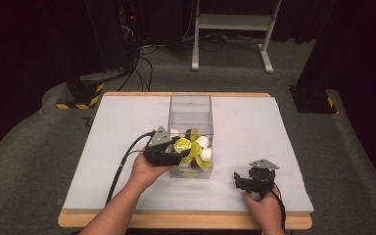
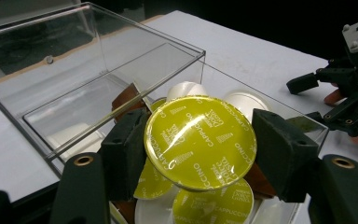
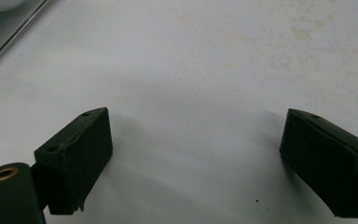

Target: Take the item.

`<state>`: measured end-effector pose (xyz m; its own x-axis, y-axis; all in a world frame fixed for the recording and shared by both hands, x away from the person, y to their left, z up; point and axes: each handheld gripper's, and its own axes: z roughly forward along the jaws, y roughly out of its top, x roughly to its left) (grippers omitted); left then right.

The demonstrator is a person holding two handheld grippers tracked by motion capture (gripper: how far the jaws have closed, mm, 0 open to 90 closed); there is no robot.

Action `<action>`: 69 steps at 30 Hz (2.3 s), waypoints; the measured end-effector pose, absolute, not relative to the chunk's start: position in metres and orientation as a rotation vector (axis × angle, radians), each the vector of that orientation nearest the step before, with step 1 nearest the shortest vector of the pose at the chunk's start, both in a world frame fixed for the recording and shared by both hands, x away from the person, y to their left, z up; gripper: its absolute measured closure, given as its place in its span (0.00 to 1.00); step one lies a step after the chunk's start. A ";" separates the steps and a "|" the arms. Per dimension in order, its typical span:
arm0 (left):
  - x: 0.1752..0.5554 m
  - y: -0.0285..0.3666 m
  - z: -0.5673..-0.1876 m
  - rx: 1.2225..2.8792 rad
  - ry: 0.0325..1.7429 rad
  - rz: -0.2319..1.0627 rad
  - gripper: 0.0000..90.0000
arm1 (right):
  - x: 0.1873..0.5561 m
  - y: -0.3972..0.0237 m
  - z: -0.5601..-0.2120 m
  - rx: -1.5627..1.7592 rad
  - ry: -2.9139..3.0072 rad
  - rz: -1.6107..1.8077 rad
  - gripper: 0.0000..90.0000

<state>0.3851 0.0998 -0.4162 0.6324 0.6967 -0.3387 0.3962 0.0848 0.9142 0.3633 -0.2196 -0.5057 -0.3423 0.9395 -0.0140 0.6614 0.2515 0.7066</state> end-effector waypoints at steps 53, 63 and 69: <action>0.351 0.191 -0.421 1.400 1.020 0.367 0.42 | 0.363 -0.220 -0.506 1.456 2.092 0.855 0.10; 0.354 0.207 -0.430 1.390 1.072 0.406 0.42 | 0.363 -0.220 -0.506 1.456 2.092 0.855 0.10; 0.357 0.213 -0.433 1.399 1.096 0.433 0.42 | 0.363 -0.220 -0.506 1.456 2.093 0.855 0.10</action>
<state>0.3568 0.2135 -0.4333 0.4789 0.8044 -0.3515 0.3464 0.1948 0.9176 0.3633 -0.2196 -0.5057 -0.3424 0.9394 -0.0139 0.6612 0.2515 0.7068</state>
